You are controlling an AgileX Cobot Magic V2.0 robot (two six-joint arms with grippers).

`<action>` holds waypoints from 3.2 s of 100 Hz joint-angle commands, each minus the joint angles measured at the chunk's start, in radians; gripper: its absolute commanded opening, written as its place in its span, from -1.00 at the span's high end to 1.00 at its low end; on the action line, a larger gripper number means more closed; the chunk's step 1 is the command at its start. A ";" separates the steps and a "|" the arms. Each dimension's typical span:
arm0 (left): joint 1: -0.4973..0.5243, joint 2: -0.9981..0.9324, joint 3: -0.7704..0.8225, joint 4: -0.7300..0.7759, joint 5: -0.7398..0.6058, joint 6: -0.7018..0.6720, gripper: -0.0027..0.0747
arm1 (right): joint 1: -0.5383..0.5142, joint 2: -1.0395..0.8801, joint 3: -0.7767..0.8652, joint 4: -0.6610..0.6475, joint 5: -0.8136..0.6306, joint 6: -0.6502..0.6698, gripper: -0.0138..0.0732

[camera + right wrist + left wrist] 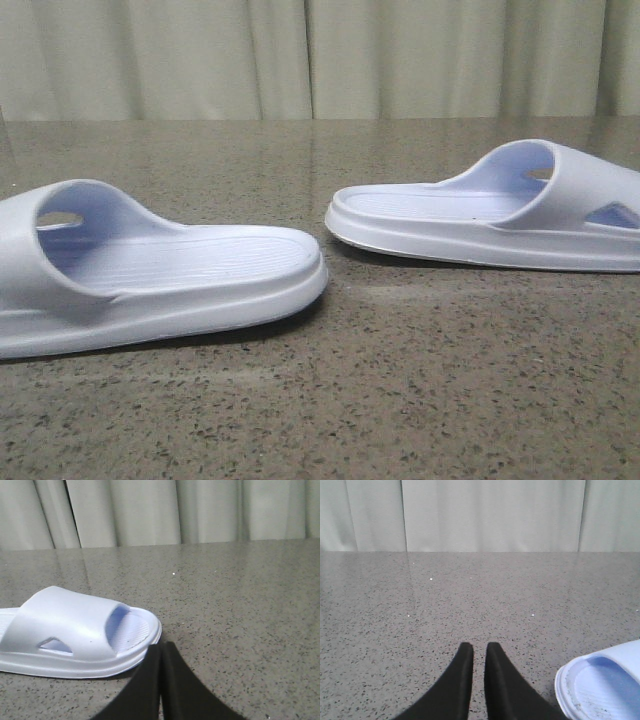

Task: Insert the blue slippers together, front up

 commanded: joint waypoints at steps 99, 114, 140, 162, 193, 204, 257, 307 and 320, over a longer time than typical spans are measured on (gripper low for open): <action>0.004 -0.028 0.011 -0.005 -0.081 -0.006 0.89 | -0.003 -0.020 0.019 0.001 -0.082 -0.007 0.93; 0.004 -0.028 0.011 -0.005 -0.081 -0.006 0.89 | -0.003 -0.020 0.019 0.001 -0.084 -0.007 0.93; 0.004 -0.028 0.011 -0.005 -0.081 -0.006 0.89 | -0.003 -0.020 0.019 0.001 -0.118 -0.007 0.93; 0.004 -0.028 0.011 -0.024 -0.104 -0.006 0.89 | -0.003 -0.020 0.019 0.003 -0.155 -0.007 0.93; 0.004 -0.028 -0.011 -0.353 -0.178 -0.006 0.89 | -0.003 -0.020 -0.006 0.033 -0.126 0.000 0.93; 0.004 -0.028 -0.052 -0.523 -0.139 -0.006 0.89 | -0.003 -0.020 -0.056 0.082 -0.083 0.007 0.93; 0.004 0.230 -0.501 -0.547 0.283 -0.006 0.89 | -0.003 0.155 -0.451 0.185 0.259 0.007 0.93; 0.004 0.364 -0.607 -0.550 0.354 0.000 0.60 | -0.003 0.270 -0.558 0.252 0.359 0.007 0.53; 0.004 0.364 -0.607 -0.550 0.354 0.000 0.04 | -0.003 0.270 -0.558 0.254 0.357 0.007 -0.01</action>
